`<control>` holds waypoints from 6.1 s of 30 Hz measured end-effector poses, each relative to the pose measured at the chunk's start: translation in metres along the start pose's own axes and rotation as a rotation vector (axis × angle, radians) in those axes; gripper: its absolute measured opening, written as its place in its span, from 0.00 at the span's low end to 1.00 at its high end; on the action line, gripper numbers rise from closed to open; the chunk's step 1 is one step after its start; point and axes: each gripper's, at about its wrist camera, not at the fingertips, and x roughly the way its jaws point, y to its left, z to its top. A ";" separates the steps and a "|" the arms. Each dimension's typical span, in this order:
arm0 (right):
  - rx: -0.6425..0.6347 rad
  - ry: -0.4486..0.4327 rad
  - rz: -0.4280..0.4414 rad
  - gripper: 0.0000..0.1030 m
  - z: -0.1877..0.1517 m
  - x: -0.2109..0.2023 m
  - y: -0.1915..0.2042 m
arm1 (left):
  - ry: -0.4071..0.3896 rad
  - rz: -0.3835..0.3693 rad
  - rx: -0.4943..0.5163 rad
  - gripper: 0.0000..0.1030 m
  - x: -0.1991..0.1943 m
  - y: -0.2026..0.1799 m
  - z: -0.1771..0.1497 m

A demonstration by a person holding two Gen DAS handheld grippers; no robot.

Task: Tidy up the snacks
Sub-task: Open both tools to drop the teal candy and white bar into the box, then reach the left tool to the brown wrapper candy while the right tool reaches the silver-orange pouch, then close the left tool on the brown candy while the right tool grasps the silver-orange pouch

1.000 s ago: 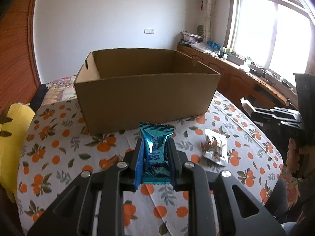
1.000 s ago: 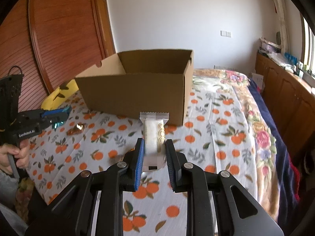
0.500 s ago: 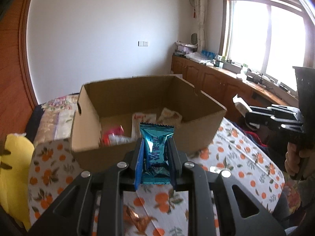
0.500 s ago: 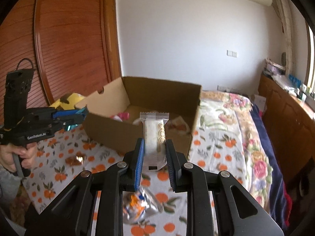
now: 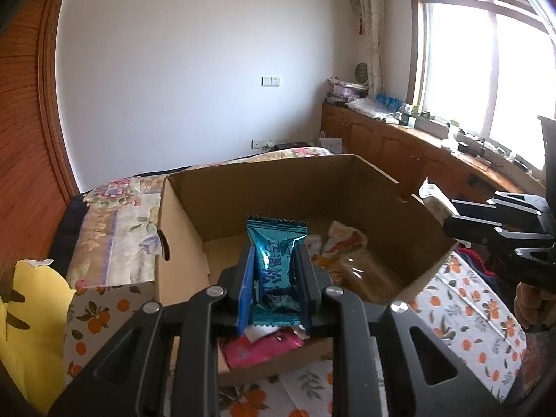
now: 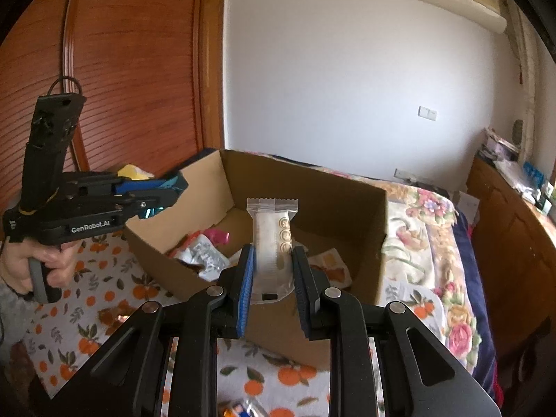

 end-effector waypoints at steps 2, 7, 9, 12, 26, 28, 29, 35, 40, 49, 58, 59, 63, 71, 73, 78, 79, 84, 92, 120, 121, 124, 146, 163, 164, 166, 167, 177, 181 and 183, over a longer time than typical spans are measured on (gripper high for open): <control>-0.001 0.008 0.008 0.20 0.002 0.012 0.000 | 0.014 -0.002 -0.004 0.20 0.009 0.003 0.001; -0.011 0.047 -0.006 0.20 -0.003 0.037 -0.003 | 0.047 0.011 0.001 0.23 0.027 0.004 -0.008; -0.007 0.068 -0.009 0.20 -0.008 0.046 -0.005 | 0.056 0.003 -0.005 0.23 0.031 0.005 -0.011; -0.001 0.076 -0.012 0.20 -0.012 0.053 -0.006 | 0.059 -0.001 -0.012 0.23 0.034 0.005 -0.014; 0.040 0.062 -0.024 0.28 -0.019 0.047 -0.012 | 0.052 0.005 0.007 0.33 0.014 -0.006 -0.020; 0.045 0.045 -0.023 0.28 -0.020 0.035 -0.010 | 0.046 0.009 0.015 0.33 0.005 -0.009 -0.023; 0.048 0.038 -0.022 0.28 -0.021 0.029 -0.009 | 0.043 0.009 0.016 0.33 0.001 -0.009 -0.024; 0.070 0.024 -0.012 0.32 -0.038 -0.011 -0.002 | 0.042 0.008 0.030 0.34 -0.026 -0.018 -0.033; 0.093 0.044 -0.016 0.45 -0.064 -0.037 0.004 | 0.051 0.016 0.036 0.40 -0.043 -0.028 -0.050; 0.141 0.157 0.004 0.50 -0.114 -0.036 0.017 | 0.112 -0.013 0.006 0.44 -0.049 -0.040 -0.087; 0.127 0.207 -0.030 0.55 -0.139 -0.021 0.023 | 0.164 0.054 -0.029 0.45 -0.048 -0.037 -0.113; 0.125 0.216 -0.029 0.55 -0.141 -0.018 0.023 | 0.176 0.063 -0.033 0.45 -0.045 -0.035 -0.117; 0.121 0.234 -0.029 0.55 -0.148 -0.008 0.023 | 0.216 0.081 -0.058 0.45 -0.034 -0.028 -0.129; 0.135 0.252 -0.008 0.56 -0.153 0.003 0.019 | 0.245 0.152 -0.116 0.45 -0.019 -0.015 -0.143; 0.136 0.264 -0.007 0.57 -0.154 0.005 0.019 | 0.265 0.159 -0.129 0.45 -0.016 -0.013 -0.147; 0.135 0.279 -0.015 0.57 -0.156 0.008 0.020 | 0.300 0.181 -0.125 0.45 -0.011 -0.012 -0.155; 0.136 0.279 -0.016 0.57 -0.157 0.009 0.020 | 0.303 0.191 -0.121 0.45 -0.012 -0.012 -0.155; 0.144 0.277 -0.027 0.57 -0.157 0.010 0.020 | 0.315 0.203 -0.132 0.45 -0.016 -0.014 -0.157; 0.143 0.276 -0.029 0.57 -0.157 0.009 0.020 | 0.323 0.231 -0.121 0.45 -0.032 -0.023 -0.167; 0.145 0.278 -0.017 0.57 -0.158 0.010 0.020 | 0.300 0.243 -0.135 0.66 -0.033 -0.018 -0.170; 0.145 0.278 -0.018 0.57 -0.158 0.010 0.020 | 0.300 0.239 -0.137 0.67 -0.033 -0.018 -0.170; 0.145 0.281 -0.021 0.57 -0.159 0.010 0.020 | 0.303 0.233 -0.130 0.70 -0.032 -0.019 -0.170; 0.127 0.375 -0.075 0.68 -0.158 0.016 0.024 | 0.220 0.046 -0.199 0.19 -0.054 -0.029 -0.170; 0.080 0.456 -0.031 0.42 -0.150 0.018 0.036 | 0.169 -0.037 -0.155 0.19 -0.082 -0.069 -0.167; 0.076 0.451 -0.024 0.37 -0.149 0.017 0.038 | 0.165 -0.037 -0.154 0.19 -0.085 -0.070 -0.167; 0.073 0.446 -0.033 0.37 -0.150 0.015 0.043 | 0.154 -0.041 -0.152 0.19 -0.090 -0.074 -0.166; 0.060 0.444 -0.036 0.37 -0.151 0.014 0.045 | 0.150 -0.043 -0.151 0.19 -0.093 -0.075 -0.166; 0.111 0.393 0.004 0.36 -0.147 -0.007 0.046 | 0.138 -0.042 -0.136 0.19 -0.107 -0.086 -0.167; 0.115 0.366 0.008 0.28 -0.143 -0.018 0.047 | 0.132 -0.037 -0.129 0.19 -0.111 -0.091 -0.166; 0.111 0.352 0.003 0.27 -0.140 -0.023 0.049 | 0.130 -0.037 -0.126 0.19 -0.113 -0.093 -0.164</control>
